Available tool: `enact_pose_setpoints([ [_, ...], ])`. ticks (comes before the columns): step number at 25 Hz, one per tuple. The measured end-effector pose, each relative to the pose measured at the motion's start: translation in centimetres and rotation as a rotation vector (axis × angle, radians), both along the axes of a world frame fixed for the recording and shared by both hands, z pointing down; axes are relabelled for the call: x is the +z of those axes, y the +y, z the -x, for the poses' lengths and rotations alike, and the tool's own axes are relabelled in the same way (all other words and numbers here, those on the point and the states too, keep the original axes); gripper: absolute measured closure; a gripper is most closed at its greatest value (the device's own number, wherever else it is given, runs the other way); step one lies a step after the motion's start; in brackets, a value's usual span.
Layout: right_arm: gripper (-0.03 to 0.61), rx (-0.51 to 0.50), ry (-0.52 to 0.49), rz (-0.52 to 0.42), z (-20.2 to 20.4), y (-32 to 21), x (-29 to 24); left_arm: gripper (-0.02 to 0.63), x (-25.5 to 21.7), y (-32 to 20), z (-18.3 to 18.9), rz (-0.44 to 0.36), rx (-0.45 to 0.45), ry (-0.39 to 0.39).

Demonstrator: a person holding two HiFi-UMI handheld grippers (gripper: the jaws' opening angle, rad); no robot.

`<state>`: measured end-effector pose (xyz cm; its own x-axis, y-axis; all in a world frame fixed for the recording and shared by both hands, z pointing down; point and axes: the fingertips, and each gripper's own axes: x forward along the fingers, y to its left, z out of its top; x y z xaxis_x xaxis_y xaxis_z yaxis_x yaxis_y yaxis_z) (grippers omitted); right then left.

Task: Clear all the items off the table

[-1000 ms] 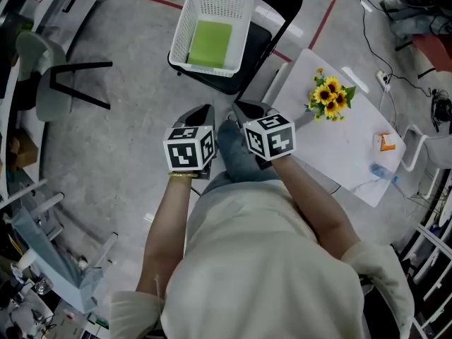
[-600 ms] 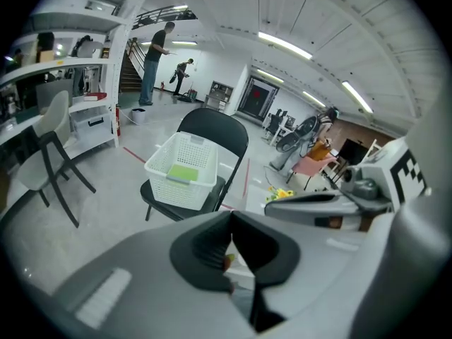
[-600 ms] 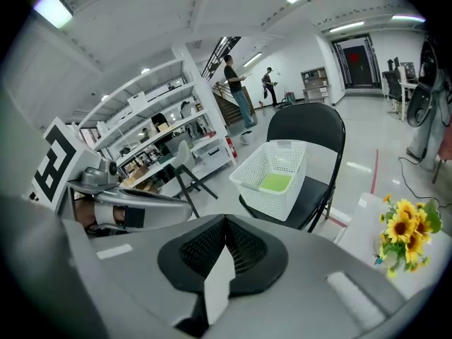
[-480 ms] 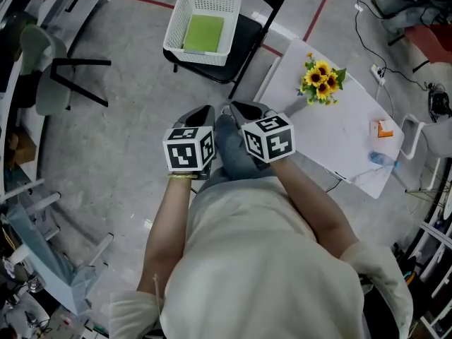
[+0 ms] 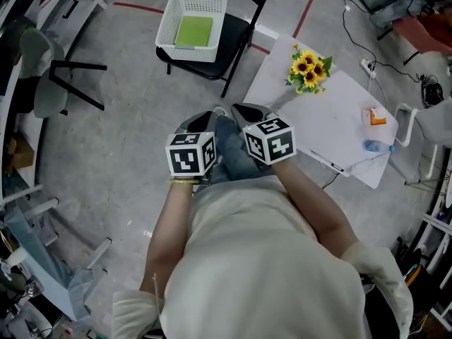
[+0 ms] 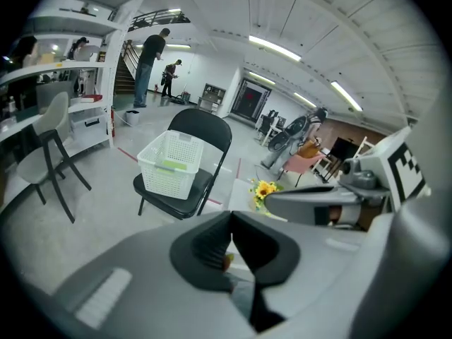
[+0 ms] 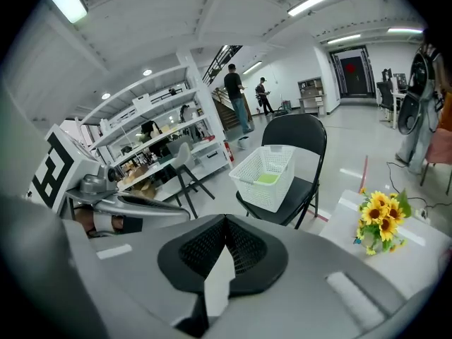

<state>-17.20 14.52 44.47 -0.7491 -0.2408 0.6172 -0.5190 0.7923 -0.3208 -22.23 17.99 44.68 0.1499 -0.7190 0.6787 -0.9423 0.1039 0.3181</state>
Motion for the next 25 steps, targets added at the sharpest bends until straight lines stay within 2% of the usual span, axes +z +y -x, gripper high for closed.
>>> enact_pose_setpoints([
  [15, 0.578, 0.174, -0.015, 0.02, -7.5, -2.6, -1.5, 0.604, -1.3, -1.5, -5.2, 0.007, 0.124, -0.033],
  [25, 0.578, 0.164, 0.011, 0.016, -11.2, -7.9, -0.8, 0.604, -0.8, -7.7, -9.4, 0.034, 0.165, -0.031],
])
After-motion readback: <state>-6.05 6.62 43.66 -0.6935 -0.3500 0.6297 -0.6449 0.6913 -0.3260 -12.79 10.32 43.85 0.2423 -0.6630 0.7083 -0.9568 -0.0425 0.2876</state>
